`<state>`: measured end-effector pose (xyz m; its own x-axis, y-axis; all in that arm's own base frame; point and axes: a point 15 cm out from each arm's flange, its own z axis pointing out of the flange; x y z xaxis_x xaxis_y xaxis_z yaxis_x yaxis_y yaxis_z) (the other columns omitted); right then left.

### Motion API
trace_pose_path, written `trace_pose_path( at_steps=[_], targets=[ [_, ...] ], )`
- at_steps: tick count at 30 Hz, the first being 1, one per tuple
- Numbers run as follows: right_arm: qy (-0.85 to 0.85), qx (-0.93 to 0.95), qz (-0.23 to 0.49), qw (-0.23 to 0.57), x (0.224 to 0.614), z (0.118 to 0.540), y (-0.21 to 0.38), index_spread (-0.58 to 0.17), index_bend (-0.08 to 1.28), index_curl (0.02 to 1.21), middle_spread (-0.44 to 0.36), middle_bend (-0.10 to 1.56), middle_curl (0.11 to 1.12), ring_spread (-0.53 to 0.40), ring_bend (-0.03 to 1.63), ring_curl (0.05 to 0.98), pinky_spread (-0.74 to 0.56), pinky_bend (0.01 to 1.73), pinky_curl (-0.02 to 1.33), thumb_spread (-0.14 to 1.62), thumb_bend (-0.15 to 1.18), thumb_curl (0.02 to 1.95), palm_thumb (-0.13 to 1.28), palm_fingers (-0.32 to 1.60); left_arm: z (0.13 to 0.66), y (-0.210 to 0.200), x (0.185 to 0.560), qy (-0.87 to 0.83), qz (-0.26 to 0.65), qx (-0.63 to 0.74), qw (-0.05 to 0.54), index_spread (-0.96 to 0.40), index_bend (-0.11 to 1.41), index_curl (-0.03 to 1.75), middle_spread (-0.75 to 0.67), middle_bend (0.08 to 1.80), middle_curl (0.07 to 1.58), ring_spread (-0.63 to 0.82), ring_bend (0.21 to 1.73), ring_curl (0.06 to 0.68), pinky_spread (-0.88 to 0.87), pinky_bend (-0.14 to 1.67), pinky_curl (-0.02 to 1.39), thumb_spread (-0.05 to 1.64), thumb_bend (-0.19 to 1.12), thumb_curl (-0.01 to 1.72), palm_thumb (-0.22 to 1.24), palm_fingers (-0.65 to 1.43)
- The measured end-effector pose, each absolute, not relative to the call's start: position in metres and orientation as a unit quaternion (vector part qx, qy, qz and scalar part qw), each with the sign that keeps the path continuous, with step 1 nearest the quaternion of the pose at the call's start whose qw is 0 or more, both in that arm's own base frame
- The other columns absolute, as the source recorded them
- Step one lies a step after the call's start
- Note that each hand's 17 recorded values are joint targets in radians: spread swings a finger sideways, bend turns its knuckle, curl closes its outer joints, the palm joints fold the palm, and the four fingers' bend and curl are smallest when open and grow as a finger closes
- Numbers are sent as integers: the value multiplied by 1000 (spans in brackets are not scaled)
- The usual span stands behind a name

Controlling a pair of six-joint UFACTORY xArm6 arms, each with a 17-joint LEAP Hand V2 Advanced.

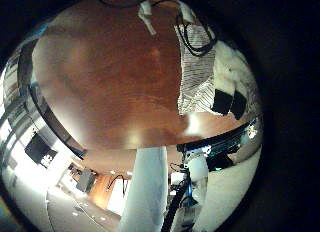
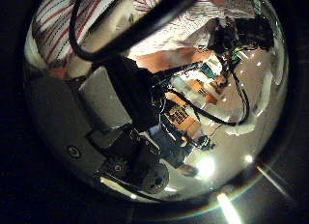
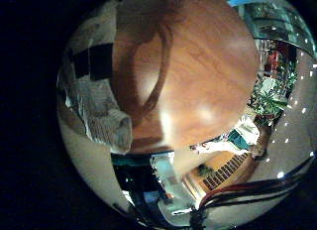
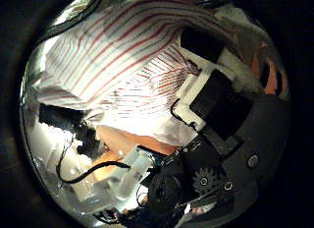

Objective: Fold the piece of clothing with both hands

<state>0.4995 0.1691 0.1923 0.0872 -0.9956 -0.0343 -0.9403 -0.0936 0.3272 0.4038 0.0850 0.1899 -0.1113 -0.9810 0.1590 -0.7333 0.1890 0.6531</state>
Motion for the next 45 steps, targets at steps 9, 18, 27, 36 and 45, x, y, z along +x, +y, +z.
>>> trace_pose_path(
  at_steps=[9,18,27,36,45],
  targets=[
    [-676,723,-114,86,521,187,152,-357,433,822,-217,1066,676,-236,1420,652,-353,1284,801,1254,-31,508,725,612,179,100,402,-694,-212,611,316,-743,221,1262,-567,810,960,-460,1200,517,-656,924,757,1409,-14,282,454,945],
    [-677,730,-86,40,527,248,139,-422,208,665,-192,832,614,-268,1291,568,-386,1150,685,1280,-28,425,628,326,196,103,404,-697,-168,621,316,-605,133,1202,-430,475,927,-403,1195,537,-645,995,834,1325,-20,287,380,352],
    [-667,739,-86,31,494,316,109,-425,310,627,-171,777,587,-224,1117,490,-78,892,594,1307,-14,369,597,230,232,98,392,-710,-138,619,305,-271,178,936,14,174,683,-34,955,437,-332,738,802,1287,-19,289,320,-127],
    [-643,750,-128,88,426,286,107,-347,263,562,-135,698,542,-145,1011,436,174,786,517,1238,-26,330,482,185,244,81,384,-732,-90,626,253,-83,148,670,264,140,484,327,735,319,303,450,618,1264,-18,290,280,-118],
    [-622,761,-139,122,402,231,112,-317,211,506,-112,614,500,-113,938,394,262,710,449,1165,-20,324,475,196,257,71,379,-738,-88,632,220,-44,159,508,345,139,344,445,645,269,522,385,490,1246,-18,284,248,-87]
  ],
)
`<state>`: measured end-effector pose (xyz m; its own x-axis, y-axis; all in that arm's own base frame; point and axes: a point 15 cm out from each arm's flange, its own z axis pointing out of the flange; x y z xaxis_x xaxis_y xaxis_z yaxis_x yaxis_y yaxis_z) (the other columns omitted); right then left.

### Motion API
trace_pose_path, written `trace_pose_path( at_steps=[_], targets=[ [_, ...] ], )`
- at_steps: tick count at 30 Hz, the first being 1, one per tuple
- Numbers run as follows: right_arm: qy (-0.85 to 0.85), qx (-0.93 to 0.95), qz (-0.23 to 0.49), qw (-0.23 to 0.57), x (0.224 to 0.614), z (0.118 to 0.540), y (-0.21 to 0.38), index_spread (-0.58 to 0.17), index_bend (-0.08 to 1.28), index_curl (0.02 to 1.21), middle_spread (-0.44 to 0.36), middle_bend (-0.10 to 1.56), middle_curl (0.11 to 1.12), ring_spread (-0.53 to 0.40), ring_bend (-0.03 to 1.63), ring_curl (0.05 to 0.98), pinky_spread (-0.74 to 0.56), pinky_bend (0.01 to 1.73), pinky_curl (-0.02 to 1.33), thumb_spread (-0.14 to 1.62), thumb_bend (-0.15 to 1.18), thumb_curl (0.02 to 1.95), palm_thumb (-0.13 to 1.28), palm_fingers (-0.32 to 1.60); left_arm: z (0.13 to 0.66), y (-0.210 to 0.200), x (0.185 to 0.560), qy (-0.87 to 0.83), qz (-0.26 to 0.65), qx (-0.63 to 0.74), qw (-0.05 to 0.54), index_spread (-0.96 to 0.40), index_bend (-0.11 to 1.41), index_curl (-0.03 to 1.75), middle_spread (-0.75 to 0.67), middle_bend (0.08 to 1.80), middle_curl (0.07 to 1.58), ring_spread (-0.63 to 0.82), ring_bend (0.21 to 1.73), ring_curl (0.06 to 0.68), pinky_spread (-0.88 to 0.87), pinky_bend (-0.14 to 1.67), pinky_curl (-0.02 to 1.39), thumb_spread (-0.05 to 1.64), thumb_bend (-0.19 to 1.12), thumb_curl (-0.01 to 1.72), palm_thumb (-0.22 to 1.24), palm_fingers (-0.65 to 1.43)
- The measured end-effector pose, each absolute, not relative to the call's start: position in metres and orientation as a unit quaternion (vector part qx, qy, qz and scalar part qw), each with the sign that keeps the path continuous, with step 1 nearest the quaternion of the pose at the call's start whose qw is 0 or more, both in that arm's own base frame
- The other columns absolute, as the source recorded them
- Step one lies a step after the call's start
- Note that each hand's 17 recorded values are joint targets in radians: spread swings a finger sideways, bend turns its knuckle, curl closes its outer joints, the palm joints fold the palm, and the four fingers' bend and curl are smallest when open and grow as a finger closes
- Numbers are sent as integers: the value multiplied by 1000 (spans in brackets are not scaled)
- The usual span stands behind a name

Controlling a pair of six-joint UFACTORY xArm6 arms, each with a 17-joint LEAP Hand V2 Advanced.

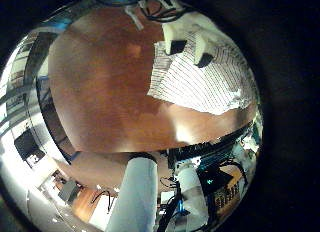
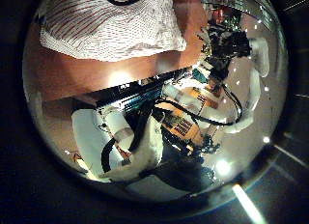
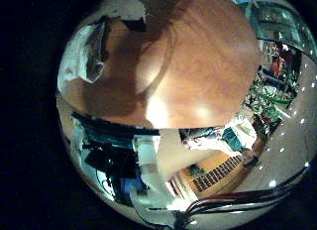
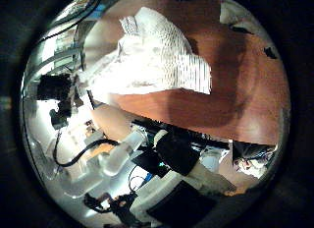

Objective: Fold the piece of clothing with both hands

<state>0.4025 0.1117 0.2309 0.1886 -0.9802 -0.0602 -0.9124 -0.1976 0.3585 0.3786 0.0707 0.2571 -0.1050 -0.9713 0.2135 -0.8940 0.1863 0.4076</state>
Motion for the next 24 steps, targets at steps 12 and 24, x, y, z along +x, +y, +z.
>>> trace_pose_path(
  at_steps=[12,24],
  targets=[
    [-616,759,-141,153,412,168,114,-283,170,443,-111,558,471,-158,989,385,128,733,409,1122,-16,331,513,353,267,84,374,-730,-106,648,189,-31,165,406,387,144,243,484,592,242,546,372,412,1236,-17,281,224,-60],
    [-623,765,-114,115,437,164,114,-392,717,673,-195,1016,678,-225,1210,506,-286,1126,550,1140,60,420,855,1306,269,64,369,-736,-108,641,187,-35,171,366,395,152,202,495,577,234,541,378,372,1232,-16,282,222,-45]
  ],
)
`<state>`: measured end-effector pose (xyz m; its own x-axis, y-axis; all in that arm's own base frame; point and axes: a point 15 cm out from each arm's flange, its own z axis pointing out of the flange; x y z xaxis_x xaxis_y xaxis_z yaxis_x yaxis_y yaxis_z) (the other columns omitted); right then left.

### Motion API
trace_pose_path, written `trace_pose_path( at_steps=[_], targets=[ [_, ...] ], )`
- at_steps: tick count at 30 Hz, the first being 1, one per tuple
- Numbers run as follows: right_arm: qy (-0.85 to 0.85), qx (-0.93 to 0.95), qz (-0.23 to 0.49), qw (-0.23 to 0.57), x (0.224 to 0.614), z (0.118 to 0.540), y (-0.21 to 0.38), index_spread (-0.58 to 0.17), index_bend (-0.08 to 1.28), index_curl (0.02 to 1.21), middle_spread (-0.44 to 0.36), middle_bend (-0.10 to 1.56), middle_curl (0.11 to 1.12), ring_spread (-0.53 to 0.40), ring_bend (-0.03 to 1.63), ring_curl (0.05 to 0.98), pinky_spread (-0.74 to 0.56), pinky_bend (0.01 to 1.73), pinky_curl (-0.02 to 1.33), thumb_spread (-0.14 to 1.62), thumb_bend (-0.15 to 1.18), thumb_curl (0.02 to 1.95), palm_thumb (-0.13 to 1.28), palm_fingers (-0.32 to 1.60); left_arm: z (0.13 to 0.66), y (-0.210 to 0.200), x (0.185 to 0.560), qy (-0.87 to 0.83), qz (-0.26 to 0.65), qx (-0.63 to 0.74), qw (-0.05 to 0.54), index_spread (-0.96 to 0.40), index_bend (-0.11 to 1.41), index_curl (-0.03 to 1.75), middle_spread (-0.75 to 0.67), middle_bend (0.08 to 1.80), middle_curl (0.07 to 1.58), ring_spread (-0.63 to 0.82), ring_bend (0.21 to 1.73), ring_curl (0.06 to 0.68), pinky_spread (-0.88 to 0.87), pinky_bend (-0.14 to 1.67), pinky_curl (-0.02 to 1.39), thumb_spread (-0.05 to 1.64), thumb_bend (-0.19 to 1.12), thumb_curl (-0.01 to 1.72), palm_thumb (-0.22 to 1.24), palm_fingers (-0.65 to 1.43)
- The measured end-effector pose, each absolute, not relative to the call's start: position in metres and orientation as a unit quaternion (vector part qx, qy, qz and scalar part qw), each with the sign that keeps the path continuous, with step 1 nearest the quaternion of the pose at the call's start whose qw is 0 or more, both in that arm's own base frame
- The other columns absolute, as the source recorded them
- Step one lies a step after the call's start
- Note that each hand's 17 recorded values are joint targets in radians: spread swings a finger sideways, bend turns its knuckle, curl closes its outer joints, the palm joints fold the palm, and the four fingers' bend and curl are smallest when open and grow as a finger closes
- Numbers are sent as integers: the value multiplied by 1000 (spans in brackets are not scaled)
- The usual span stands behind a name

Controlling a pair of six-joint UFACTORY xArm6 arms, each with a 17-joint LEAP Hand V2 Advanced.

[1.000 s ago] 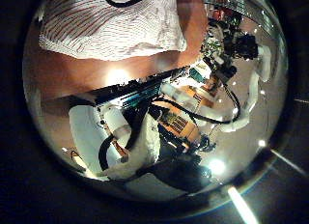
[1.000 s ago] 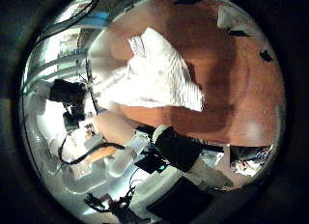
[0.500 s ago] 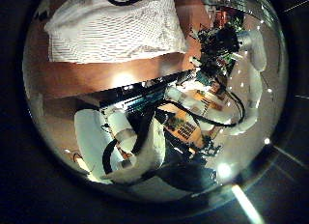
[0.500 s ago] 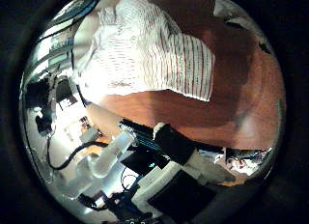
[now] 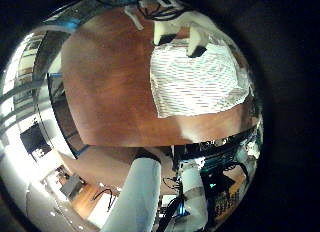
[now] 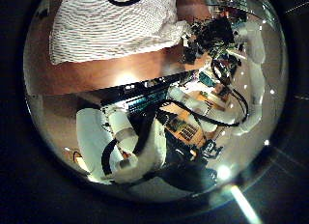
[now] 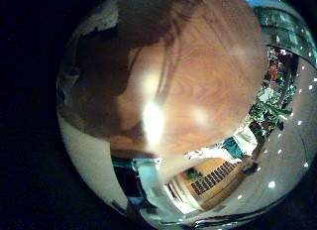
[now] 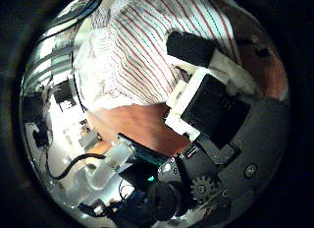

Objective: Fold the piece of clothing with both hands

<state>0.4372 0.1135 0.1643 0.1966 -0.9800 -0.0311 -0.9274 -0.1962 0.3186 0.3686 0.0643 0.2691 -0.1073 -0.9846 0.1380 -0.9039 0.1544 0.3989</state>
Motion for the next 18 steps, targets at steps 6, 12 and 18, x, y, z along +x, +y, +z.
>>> trace_pose_path(
  at_steps=[6,12,18],
  targets=[
    [-634,757,-108,118,442,173,77,-355,939,800,-167,1180,758,-221,1326,580,-249,1258,642,1159,87,500,965,1173,266,48,369,-741,-110,635,188,-36,172,356,392,155,195,496,571,231,538,385,360,1231,-16,282,222,-40],
    [-656,737,-110,124,424,179,23,-328,1010,850,-149,1252,792,-216,1381,632,-220,1304,713,1168,72,559,993,1096,256,21,372,-752,-110,623,186,-36,177,352,381,157,195,495,569,231,536,387,350,1227,-15,286,235,-30],
    [-691,706,-103,111,415,195,-48,-312,1033,872,-139,1280,807,-212,1395,664,-210,1308,766,1179,49,606,998,1069,231,-20,372,-769,-113,603,179,-33,185,354,360,161,198,491,574,231,525,384,340,1238,-15,284,243,-14]
  ],
)
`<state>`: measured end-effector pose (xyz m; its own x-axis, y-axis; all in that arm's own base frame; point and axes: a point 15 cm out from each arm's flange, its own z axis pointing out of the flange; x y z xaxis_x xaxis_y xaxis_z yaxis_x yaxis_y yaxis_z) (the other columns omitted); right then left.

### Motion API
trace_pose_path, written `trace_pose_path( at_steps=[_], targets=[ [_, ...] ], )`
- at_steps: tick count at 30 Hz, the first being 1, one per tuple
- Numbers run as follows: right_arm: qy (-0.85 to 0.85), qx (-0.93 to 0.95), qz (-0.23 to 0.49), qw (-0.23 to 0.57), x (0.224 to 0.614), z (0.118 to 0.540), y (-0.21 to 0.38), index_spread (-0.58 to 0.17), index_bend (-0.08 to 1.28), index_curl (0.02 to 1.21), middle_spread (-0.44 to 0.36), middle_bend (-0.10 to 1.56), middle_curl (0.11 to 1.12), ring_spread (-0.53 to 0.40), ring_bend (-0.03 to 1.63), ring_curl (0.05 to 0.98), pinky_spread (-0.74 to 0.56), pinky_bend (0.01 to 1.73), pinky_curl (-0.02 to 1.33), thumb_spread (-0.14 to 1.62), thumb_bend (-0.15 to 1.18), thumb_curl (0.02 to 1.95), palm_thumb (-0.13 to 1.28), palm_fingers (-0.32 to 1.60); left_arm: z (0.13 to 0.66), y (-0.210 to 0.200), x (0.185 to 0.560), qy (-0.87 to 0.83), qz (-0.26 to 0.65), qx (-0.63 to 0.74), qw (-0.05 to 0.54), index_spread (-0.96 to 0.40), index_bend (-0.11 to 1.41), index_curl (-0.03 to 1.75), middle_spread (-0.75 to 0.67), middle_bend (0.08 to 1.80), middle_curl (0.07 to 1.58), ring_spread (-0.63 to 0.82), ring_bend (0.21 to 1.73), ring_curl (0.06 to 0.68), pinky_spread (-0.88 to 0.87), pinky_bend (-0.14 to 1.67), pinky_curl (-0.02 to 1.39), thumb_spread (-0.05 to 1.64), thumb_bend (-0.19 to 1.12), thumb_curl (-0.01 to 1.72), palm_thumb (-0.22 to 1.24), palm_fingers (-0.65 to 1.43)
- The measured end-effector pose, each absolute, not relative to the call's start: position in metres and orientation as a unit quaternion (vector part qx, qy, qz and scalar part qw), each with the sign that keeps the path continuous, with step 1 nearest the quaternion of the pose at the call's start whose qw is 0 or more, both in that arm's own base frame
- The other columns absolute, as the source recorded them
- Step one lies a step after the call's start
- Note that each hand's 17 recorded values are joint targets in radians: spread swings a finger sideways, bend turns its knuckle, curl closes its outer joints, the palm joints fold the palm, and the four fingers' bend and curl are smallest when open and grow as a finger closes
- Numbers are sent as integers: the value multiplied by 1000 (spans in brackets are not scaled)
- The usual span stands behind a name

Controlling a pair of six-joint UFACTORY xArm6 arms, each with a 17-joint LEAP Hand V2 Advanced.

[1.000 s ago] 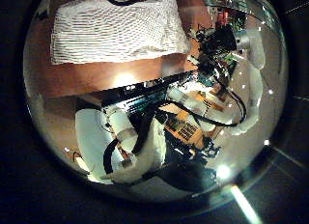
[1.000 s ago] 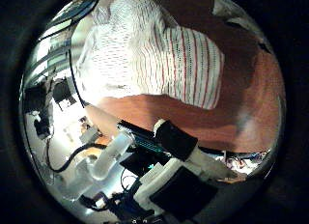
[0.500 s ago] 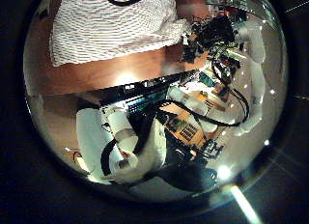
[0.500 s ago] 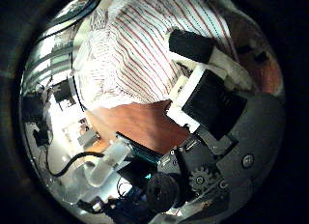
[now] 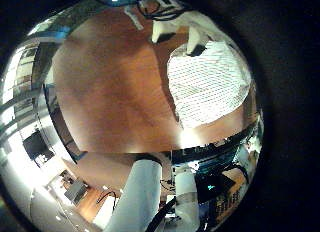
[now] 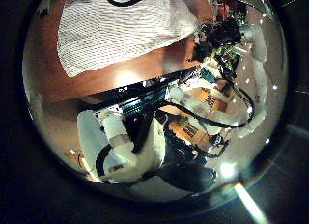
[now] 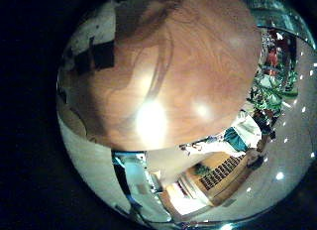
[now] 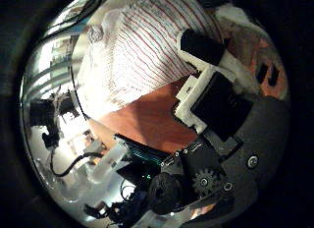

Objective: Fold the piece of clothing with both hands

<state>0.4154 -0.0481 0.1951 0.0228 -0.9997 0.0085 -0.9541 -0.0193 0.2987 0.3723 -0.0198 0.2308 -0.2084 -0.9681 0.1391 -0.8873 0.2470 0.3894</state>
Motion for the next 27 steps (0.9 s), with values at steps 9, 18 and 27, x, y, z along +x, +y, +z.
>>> trace_pose_path(
  at_steps=[9,18,27],
  targets=[
    [-724,677,-94,91,396,217,-115,-302,1037,887,-132,1289,815,-211,1388,693,-204,1284,827,1187,14,657,1003,1059,190,-74,373,-795,-132,570,161,-35,189,367,332,163,210,476,576,229,515,382,330,1258,-12,280,257,2],
    [-722,683,-77,78,396,235,-114,-297,1034,894,-130,1287,818,-212,1374,714,-206,1254,877,1191,-6,700,1013,1061,171,-84,381,-795,-133,571,157,-36,190,376,317,163,218,469,577,228,513,383,325,1266,-14,276,260,5],
    [-682,730,-26,42,399,298,-60,-294,1031,896,-127,1290,818,-214,1357,730,-211,1222,919,1189,-7,728,1011,1071,165,-84,389,-795,-121,576,150,-31,189,380,304,166,226,468,575,226,512,382,321,1279,-13,275,267,8]
  ],
)
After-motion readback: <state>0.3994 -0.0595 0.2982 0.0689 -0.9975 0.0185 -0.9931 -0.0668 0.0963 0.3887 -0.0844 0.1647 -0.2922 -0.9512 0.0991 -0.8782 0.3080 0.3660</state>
